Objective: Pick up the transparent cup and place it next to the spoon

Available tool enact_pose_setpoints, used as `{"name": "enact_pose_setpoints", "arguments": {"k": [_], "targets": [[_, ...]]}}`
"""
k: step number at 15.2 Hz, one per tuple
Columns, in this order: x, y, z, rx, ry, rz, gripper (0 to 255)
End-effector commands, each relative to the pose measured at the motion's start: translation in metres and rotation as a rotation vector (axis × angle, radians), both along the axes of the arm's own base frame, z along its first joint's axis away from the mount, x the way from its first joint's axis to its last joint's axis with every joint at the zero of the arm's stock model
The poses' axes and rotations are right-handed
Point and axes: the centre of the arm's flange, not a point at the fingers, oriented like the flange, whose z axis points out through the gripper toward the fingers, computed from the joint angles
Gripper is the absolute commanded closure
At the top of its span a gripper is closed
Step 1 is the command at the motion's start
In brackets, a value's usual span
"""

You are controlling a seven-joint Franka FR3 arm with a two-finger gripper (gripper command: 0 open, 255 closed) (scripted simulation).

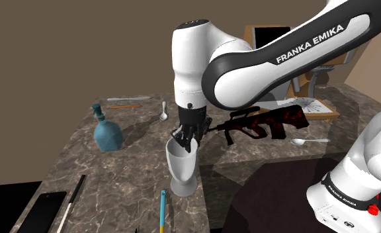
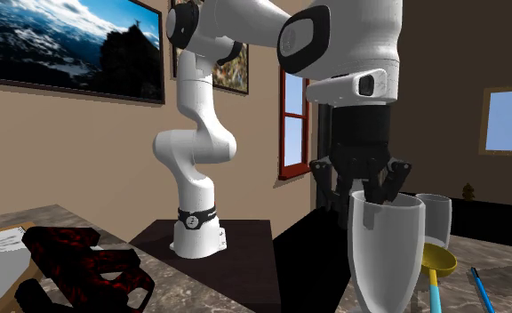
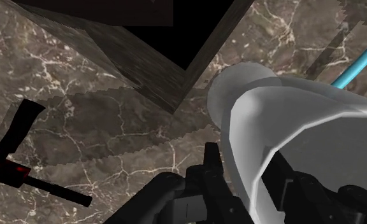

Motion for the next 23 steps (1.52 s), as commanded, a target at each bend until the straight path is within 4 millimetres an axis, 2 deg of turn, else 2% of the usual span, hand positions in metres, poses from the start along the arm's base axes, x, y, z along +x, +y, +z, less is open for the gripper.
{"name": "enact_pose_setpoints", "arguments": {"k": [1,8,23], "targets": [[0.000,0.000,0.000,0.000,0.000,0.000,255],[0.000,0.000,0.000,0.000,0.000,0.000,255],[0.000,0.000,0.079,0.000,0.000,0.000,255]]}}
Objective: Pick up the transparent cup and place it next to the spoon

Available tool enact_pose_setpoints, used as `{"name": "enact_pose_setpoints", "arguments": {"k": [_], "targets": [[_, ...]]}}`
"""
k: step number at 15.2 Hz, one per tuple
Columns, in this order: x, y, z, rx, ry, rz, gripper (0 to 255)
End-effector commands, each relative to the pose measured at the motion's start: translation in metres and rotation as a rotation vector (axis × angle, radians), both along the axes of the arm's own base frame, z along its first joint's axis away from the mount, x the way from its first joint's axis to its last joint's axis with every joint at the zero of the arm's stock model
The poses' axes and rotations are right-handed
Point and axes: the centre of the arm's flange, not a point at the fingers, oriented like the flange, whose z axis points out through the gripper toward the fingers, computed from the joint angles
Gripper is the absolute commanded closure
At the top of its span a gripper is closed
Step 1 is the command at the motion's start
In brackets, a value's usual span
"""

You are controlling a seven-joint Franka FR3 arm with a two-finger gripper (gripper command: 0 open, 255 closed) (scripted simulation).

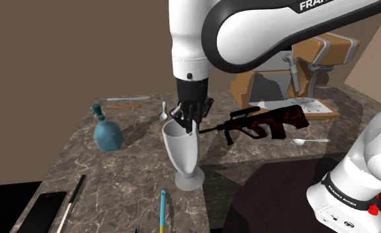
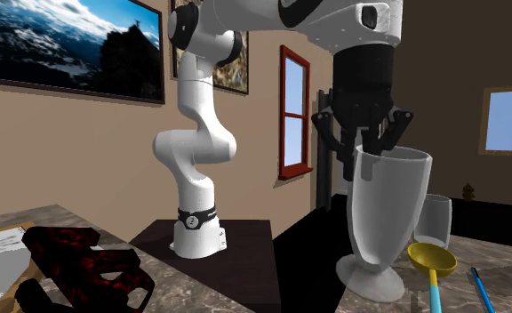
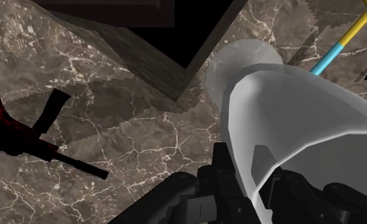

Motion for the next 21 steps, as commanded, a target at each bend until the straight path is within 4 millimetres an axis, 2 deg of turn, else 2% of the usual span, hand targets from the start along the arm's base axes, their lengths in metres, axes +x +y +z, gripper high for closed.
{"name": "enact_pose_setpoints", "arguments": {"k": [1,21], "targets": [[-0.001,0.000,0.012,0.000,-0.001,0.000,255],[-0.001,0.000,0.117,0.000,-0.001,0.000,255]]}}
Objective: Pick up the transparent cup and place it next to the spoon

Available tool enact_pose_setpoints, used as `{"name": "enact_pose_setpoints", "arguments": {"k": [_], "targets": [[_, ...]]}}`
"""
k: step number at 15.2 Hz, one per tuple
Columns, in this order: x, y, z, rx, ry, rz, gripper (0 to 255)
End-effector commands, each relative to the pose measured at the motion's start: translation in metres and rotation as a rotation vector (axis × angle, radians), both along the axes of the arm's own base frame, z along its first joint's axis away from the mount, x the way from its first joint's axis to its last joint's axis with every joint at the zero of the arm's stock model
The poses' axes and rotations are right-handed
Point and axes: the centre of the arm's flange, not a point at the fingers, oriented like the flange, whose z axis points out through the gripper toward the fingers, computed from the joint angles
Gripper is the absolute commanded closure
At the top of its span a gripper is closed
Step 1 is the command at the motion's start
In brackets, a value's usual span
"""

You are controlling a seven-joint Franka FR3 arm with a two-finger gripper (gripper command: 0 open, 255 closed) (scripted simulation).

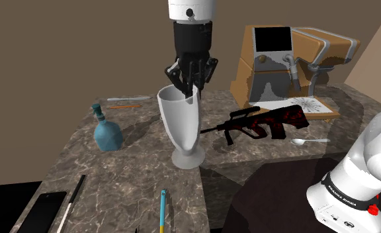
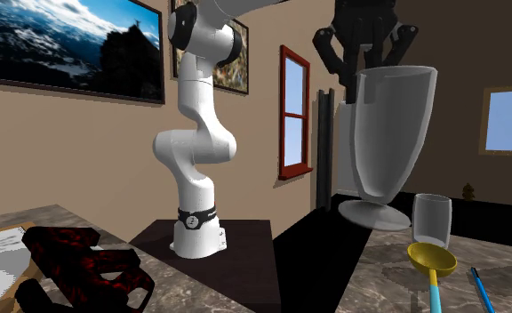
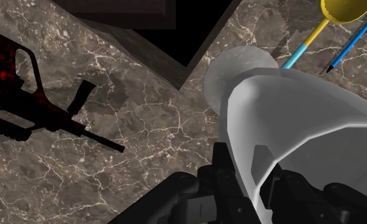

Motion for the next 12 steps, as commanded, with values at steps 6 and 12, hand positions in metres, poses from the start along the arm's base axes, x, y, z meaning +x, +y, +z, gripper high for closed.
{"name": "enact_pose_setpoints", "arguments": {"k": [6,12], "targets": [[0.000,0.001,0.039,0.000,-0.001,0.000,255],[0.000,0.001,0.070,0.000,-0.001,0.000,255]]}}
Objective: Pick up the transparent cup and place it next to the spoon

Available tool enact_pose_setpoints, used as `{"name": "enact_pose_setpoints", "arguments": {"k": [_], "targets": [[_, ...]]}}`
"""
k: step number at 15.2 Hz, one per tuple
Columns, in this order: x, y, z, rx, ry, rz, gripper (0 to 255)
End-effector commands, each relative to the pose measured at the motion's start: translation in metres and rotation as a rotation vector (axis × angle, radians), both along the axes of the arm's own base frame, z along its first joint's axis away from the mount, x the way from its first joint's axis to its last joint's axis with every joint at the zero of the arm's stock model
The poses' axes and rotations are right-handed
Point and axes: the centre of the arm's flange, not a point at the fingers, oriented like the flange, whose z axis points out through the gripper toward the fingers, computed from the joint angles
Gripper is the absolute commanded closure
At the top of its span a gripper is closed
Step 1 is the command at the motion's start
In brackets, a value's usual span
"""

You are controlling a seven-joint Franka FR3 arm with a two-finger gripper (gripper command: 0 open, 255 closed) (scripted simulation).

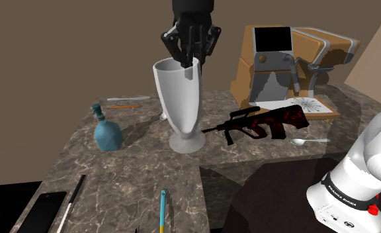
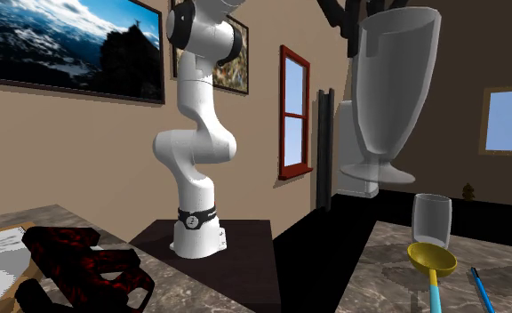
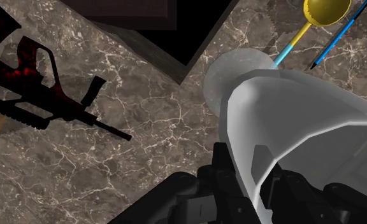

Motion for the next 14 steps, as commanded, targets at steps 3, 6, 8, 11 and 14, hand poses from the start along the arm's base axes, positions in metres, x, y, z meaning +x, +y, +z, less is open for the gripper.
{"name": "enact_pose_setpoints", "arguments": {"k": [3,6,8,11,14], "targets": [[0.000,0.000,0.020,0.000,0.000,0.000,255],[0.000,0.000,0.036,0.000,0.000,0.000,255],[-0.006,-0.012,0.037,0.000,0.000,0.000,255],[-0.021,-0.048,0.037,0.000,0.000,0.000,255],[-0.037,-0.084,0.037,0.000,0.000,0.000,255]]}}
